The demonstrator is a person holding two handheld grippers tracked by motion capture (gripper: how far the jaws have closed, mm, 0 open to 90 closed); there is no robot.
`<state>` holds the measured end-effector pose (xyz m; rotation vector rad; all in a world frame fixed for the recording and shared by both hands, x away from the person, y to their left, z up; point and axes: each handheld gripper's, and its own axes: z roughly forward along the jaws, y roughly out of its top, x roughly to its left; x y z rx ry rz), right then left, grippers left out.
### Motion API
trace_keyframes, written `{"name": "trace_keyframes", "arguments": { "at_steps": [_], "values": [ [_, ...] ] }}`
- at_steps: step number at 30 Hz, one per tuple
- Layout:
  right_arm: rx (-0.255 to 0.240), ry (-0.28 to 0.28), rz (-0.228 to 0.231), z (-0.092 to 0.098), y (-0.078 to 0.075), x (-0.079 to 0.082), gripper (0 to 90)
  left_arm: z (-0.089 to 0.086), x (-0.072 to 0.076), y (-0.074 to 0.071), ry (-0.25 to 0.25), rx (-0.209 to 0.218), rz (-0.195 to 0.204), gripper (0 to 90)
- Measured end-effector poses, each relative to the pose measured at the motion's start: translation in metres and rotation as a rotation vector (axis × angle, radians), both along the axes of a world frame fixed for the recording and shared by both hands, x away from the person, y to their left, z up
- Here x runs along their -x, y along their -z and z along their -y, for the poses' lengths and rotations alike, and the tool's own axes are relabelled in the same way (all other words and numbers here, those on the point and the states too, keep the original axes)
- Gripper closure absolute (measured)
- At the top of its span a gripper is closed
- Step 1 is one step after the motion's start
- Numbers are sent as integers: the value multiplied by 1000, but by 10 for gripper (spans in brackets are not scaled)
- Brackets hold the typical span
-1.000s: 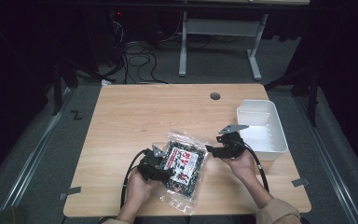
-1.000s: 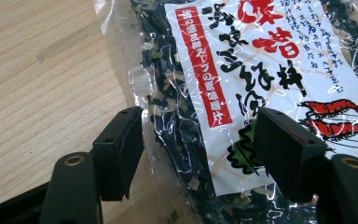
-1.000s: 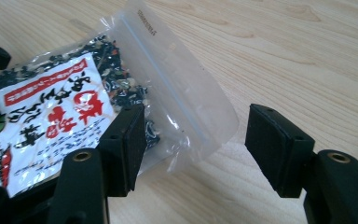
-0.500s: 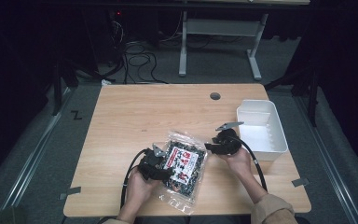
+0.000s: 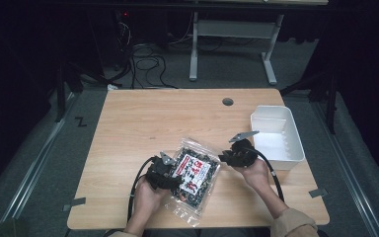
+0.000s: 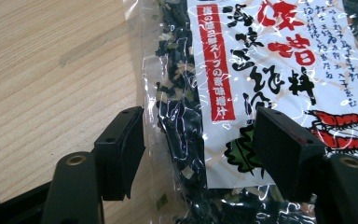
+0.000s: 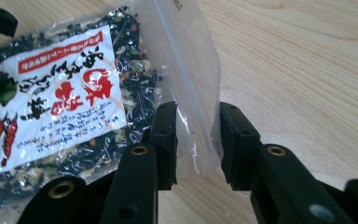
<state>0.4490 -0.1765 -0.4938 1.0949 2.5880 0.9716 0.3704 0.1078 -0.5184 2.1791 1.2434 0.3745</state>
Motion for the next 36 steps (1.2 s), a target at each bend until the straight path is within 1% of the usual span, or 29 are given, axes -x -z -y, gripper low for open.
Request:
{"name": "trace_keyframes", "arguments": {
  "at_steps": [1,2,5,7,9,12,13,15,16,19,21,24,26,28,33,36],
  "values": [
    [9,8,-4,0,0,0,677,0,0,0,-2,2,0,351],
    [16,2,8,0,1,-1,668,0,0,0,-4,1,-1,353],
    [21,16,-1,-4,4,-7,626,1,0,0,-6,-5,6,355],
    [5,27,-11,-7,6,-11,603,2,0,0,-4,-12,11,356],
    [7,38,-15,-11,7,-15,578,2,0,0,-2,-16,12,358],
    [-18,58,-24,-14,9,-20,560,3,0,0,-1,-18,14,359],
    [-27,62,-34,-15,11,-22,553,3,0,-1,2,-22,16,360],
    [-75,73,-73,-15,15,-26,557,4,1,-1,2,-25,21,367],
    [-100,82,-93,-16,17,-28,564,4,1,-1,2,-25,22,369],
    [-123,83,-103,-17,20,-30,582,3,0,-1,5,-19,16,369],
    [-144,82,-122,-14,19,-31,633,3,0,-1,5,-20,15,369],
    [-166,56,-129,-11,16,-30,722,3,1,-1,2,-22,17,368],
    [-164,36,-128,-12,14,-28,749,3,1,0,-3,-16,17,368],
    [-143,24,-114,-13,13,-26,764,3,1,0,-3,-13,17,368],
    [-138,25,-109,-12,13,-26,812,2,1,0,-6,-7,20,369],
    [-143,24,-84,-11,12,-24,843,1,1,1,-7,0,18,370]
  ]
}}
